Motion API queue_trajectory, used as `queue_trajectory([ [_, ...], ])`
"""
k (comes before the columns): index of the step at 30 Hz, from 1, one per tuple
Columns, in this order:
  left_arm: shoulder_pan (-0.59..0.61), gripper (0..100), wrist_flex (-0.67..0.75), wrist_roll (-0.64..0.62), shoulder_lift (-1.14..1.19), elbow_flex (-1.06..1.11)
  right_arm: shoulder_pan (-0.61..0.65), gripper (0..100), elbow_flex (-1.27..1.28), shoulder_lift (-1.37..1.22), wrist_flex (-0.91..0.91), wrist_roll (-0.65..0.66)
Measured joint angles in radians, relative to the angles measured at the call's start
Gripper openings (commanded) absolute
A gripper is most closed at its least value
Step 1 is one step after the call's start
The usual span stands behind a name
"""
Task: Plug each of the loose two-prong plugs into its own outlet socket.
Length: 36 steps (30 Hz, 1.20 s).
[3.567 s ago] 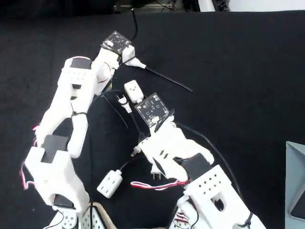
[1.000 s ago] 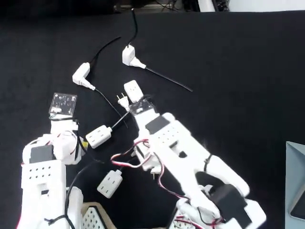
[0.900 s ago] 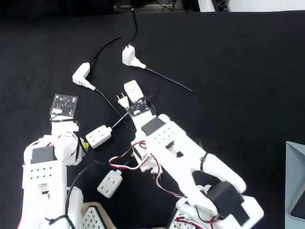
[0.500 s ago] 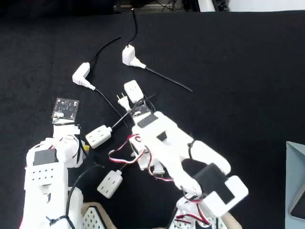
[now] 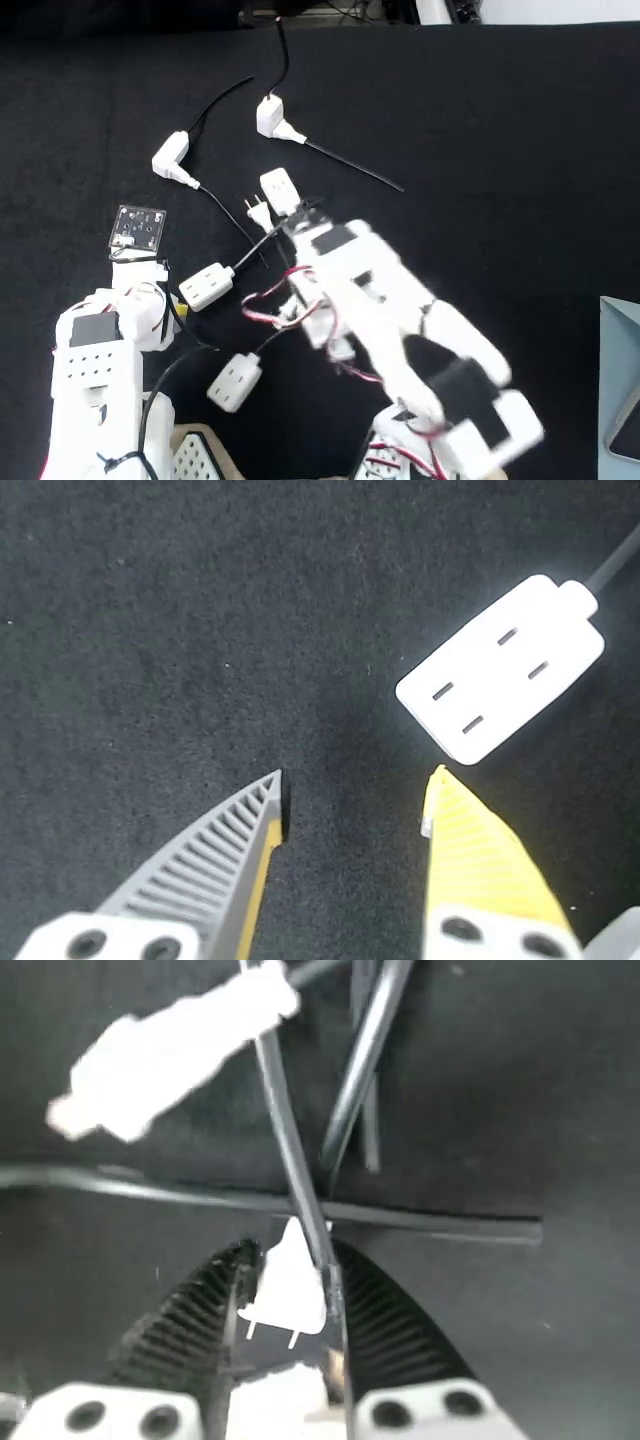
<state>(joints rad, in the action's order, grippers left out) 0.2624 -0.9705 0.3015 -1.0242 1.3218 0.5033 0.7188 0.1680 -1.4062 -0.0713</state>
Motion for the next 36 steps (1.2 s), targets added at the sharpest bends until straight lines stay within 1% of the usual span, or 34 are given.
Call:
queue_trajectory([
  [3,0.000,23,0.000,0.000,0.000,0.000,-0.091,1.2,-0.081,0.153,-0.112,0.089],
  [6,0.000,23,0.000,0.000,0.000,0.000,-0.195,1.2,-0.161,0.293,-0.181,0.199],
  [8,0.000,23,0.000,0.000,0.000,0.000,-0.269,1.2,-0.199,0.359,-0.189,0.262],
  [11,0.000,23,0.000,0.000,0.000,0.000,-0.356,1.2,-0.232,0.393,-0.201,0.342],
  [16,0.000,23,0.000,0.000,0.000,0.008,-0.471,1.2,-0.236,0.404,-0.175,0.427],
  [18,-0.002,23,0.011,0.000,0.000,0.029,-0.488,1.2,-0.236,0.404,-0.169,0.437],
  [20,-0.034,22,0.014,0.000,0.000,0.032,-0.489,1.2,-0.236,0.404,-0.167,0.440],
  [22,-0.068,19,0.014,-0.005,0.000,0.032,-0.491,1.2,-0.236,0.404,-0.167,0.442],
  [27,-0.160,9,0.040,-0.132,0.000,0.032,-0.491,1.2,-0.232,0.404,-0.167,0.442],
  [30,-0.169,6,0.087,-0.184,0.000,0.032,-0.491,1.2,-0.229,0.404,-0.167,0.442],
  [36,-0.173,4,0.172,-0.192,0.000,0.123,-0.494,1.2,-0.206,0.404,-0.167,0.442],
])
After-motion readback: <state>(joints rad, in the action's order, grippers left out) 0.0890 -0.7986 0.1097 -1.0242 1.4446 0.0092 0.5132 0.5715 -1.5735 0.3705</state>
